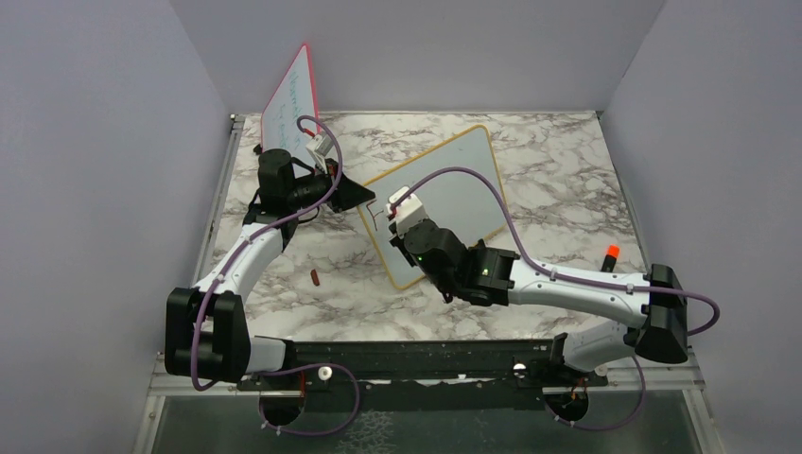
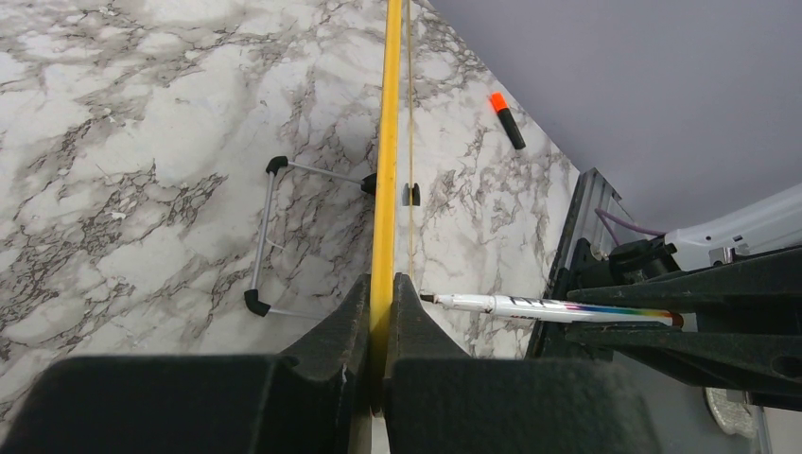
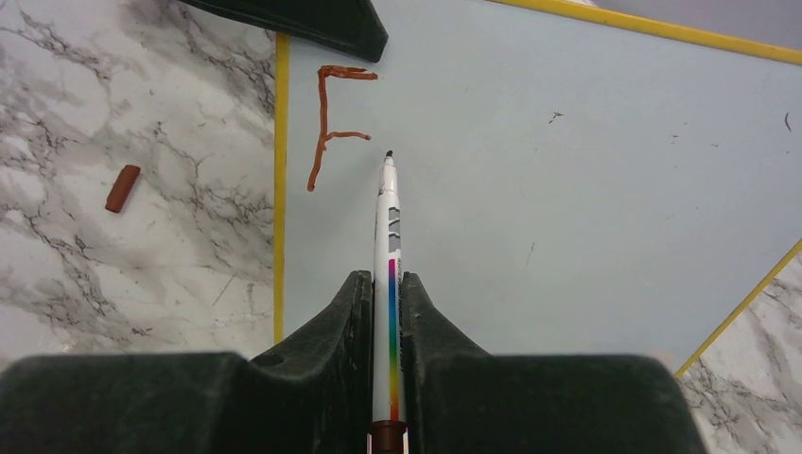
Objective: Write a sentence on the whiteboard
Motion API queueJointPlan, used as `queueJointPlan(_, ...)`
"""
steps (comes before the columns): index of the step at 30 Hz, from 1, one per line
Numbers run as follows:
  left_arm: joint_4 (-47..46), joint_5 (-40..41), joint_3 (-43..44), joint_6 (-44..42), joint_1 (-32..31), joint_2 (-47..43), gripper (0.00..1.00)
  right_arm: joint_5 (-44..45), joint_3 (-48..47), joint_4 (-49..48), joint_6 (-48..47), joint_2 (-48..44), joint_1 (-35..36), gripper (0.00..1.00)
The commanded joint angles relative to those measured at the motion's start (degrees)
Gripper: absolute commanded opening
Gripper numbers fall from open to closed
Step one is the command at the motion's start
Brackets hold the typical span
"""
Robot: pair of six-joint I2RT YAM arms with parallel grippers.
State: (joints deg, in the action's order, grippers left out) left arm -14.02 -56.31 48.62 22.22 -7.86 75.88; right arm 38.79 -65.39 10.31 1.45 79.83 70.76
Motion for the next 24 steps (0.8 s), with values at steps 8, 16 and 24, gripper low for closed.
queueJointPlan(8, 3.74, -1.08, -0.37, -2.09, -1.11, 0.79, 0.00, 2.27, -0.77, -0.31, 0.04, 1.94, -0.19, 0.01)
queueJointPlan(16, 3.74, -1.21, -0.37, -2.18, -1.13, 0.87, 0.00, 3.06, -1.24, -0.43, 0.04, 3.02, -0.27, 0.01)
queueJointPlan(24, 3.74, -1.47, -0.29, -2.18, -1.20, 0.96, 0.00, 3.29, -1.59, -1.29, -0.14, 3.50, -0.36, 0.01)
